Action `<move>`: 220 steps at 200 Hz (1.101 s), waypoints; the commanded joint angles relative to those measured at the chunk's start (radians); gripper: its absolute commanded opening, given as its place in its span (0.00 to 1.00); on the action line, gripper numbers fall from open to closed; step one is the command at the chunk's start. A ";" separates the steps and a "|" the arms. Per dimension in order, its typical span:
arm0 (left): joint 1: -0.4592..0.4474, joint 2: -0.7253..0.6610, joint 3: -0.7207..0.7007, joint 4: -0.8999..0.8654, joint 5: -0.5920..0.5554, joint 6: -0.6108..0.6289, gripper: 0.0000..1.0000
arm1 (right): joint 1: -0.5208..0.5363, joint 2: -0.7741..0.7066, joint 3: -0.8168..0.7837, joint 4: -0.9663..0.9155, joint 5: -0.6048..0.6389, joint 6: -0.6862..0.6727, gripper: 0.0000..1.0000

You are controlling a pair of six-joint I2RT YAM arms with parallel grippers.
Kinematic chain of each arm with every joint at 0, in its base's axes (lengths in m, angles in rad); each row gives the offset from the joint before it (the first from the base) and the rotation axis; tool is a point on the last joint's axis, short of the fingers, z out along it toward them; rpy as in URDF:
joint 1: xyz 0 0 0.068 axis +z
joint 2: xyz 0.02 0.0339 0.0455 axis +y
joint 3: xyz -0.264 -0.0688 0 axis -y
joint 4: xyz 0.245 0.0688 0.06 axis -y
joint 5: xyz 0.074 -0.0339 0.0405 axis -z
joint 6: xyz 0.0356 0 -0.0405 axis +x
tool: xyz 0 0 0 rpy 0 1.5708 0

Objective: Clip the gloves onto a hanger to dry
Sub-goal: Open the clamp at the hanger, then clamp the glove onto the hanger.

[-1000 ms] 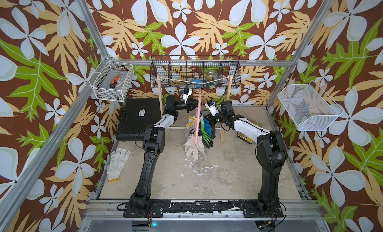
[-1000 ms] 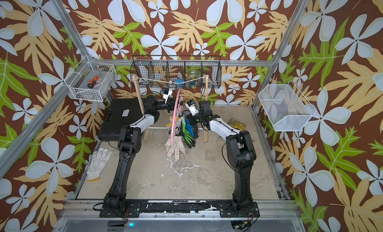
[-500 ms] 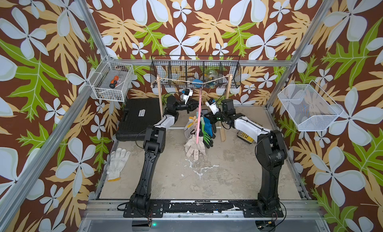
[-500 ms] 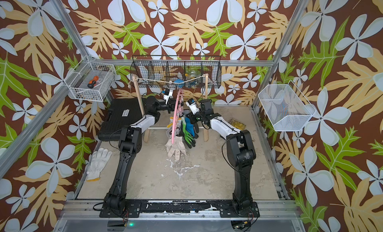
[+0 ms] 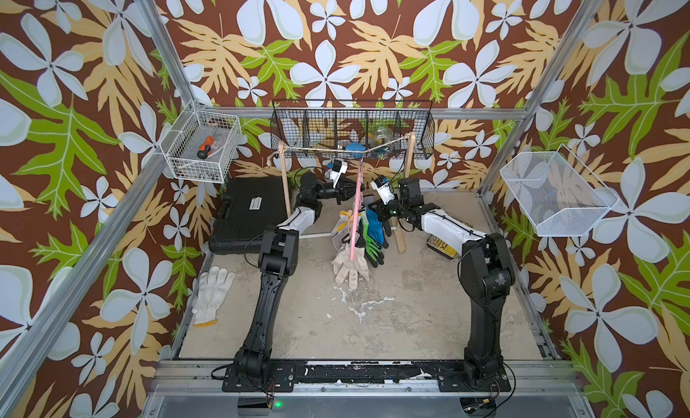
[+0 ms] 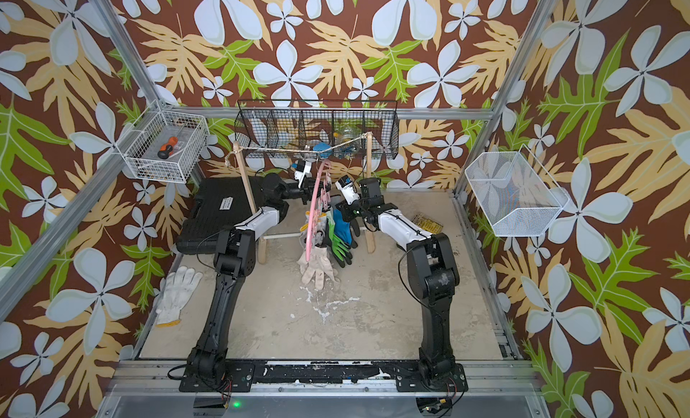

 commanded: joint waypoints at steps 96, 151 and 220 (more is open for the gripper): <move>-0.001 0.008 -0.010 0.003 0.016 0.024 0.02 | 0.005 -0.029 -0.069 0.161 0.004 0.065 0.00; 0.000 0.000 -0.016 -0.003 0.010 0.021 0.25 | 0.004 -0.021 -0.065 0.156 0.007 0.062 0.00; 0.003 -0.005 -0.016 -0.067 -0.007 0.064 0.39 | 0.003 -0.023 -0.066 0.148 -0.004 0.049 0.00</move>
